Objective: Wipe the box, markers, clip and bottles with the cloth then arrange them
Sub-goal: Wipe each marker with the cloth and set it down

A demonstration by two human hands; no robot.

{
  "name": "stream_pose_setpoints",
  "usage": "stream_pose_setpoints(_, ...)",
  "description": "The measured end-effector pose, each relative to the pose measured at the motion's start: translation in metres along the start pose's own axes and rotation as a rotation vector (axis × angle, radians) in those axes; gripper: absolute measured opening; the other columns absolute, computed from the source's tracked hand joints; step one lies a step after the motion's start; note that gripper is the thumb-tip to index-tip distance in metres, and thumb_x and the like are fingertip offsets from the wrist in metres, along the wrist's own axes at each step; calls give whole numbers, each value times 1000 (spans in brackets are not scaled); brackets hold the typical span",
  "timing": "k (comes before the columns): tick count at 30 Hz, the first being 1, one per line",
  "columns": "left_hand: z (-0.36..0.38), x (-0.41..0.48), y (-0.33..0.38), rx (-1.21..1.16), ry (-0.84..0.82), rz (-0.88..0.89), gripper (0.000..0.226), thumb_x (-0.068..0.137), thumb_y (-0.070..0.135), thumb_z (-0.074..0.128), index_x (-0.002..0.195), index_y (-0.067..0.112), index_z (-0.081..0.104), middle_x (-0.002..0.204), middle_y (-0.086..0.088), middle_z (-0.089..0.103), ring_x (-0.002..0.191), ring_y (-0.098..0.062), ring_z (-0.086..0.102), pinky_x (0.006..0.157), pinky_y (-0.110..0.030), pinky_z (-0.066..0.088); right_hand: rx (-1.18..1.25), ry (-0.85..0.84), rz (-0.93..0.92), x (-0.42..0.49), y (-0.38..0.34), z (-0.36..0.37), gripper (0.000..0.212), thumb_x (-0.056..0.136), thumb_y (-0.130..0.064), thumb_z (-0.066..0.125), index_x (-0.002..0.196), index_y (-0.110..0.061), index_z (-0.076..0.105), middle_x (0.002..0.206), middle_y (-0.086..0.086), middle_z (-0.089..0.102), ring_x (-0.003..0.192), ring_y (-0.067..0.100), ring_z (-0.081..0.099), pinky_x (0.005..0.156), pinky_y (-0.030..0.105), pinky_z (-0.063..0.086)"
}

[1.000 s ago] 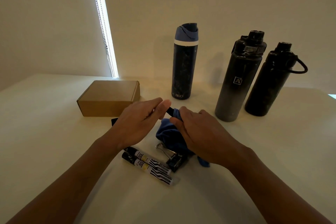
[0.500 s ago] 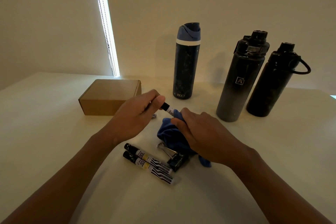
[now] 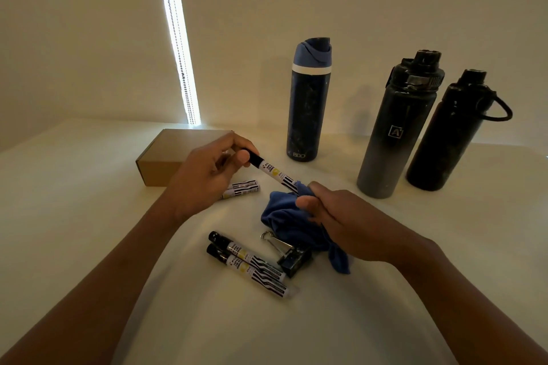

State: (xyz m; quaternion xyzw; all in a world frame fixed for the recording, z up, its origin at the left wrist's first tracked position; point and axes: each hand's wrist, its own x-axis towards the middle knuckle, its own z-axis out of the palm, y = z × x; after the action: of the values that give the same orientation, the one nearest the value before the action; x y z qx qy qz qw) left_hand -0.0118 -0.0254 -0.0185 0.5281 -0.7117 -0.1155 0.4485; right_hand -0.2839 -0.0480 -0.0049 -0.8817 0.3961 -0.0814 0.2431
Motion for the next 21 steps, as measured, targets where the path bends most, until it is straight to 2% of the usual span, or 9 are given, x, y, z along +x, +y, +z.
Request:
stream_pose_setpoints(2, 0, 0, -1, -35, -18, -20, 15, 106, 33, 55, 112, 30, 69, 99, 1, 73, 74, -21, 64, 69, -43, 54, -112, -32, 0, 2, 3, -1, 33, 102, -51, 29, 120, -26, 41, 102, -1, 61, 80, 11, 56, 72, 23, 46)
stream_pose_setpoints(3, -1, 0, -2, -43, -34, -27, 15, 106, 31, 56, 113, 28, 69, 100, 1, 73, 71, -18, 62, 68, -40, 53, -166, -22, -23, 2, 6, -1, 27, 104, -47, 31, 119, -27, 40, 100, -4, 58, 78, 9, 54, 70, 20, 44)
stream_pose_setpoints(6, -5, 0, 0, -54, -87, -33, 14, 105, 24, 58, 114, 25, 70, 107, 5, 74, 90, -11, 72, 78, -27, 53, -256, 15, -109, 1, 13, -1, 6, 105, -40, 34, 107, -36, 38, 90, -11, 54, 74, 8, 52, 68, 21, 45)
stream_pose_setpoints(9, -11, -1, 2, -47, -120, -48, 15, 105, 22, 60, 114, 25, 71, 110, 6, 75, 104, -15, 74, 90, -36, 60, -220, 91, -185, 2, 20, 0, 11, 104, -37, 36, 99, -39, 46, 86, -8, 61, 73, 11, 58, 70, 36, 53)
stream_pose_setpoints(12, -20, -2, 1, -26, -150, -87, 15, 103, 25, 63, 113, 30, 72, 108, 7, 77, 100, -15, 75, 91, -44, 61, -153, 163, -194, 6, 27, 3, 20, 105, -27, 40, 101, -46, 45, 81, -10, 60, 73, 10, 60, 70, 33, 55)
stream_pose_setpoints(14, -29, -4, -1, 0, -161, -121, 14, 101, 28, 66, 111, 34, 73, 105, 9, 78, 93, -17, 76, 86, -46, 61, -46, 185, -133, 11, 35, 7, 15, 105, -33, 36, 109, -47, 43, 84, -9, 61, 74, 11, 62, 72, 35, 56)
stream_pose_setpoints(16, -38, -6, -7, 16, -142, -156, 14, 98, 26, 70, 107, 34, 75, 104, 12, 78, 90, -13, 77, 78, -39, 59, 30, 206, -72, 16, 40, 11, 16, 99, -46, 31, 110, -46, 43, 87, -6, 62, 74, 14, 64, 73, 40, 57)
stream_pose_setpoints(19, -51, -14, -18, 78, -111, -206, 13, 94, 27, 76, 104, 35, 78, 103, 16, 78, 95, -3, 75, 83, -33, 58, 60, 232, -66, 19, 46, 16, 30, 91, -68, 28, 97, -45, 46, 82, -4, 63, 70, 15, 64, 72, 45, 56)
stream_pose_setpoints(21, -56, -23, -26, 144, -135, -226, 15, 89, 27, 82, 102, 35, 79, 101, 20, 78, 95, 1, 74, 86, -32, 57, 46, 253, -55, 19, 42, 15, 27, 97, -64, 33, 97, -42, 48, 81, -5, 63, 69, 13, 62, 73, 43, 56)
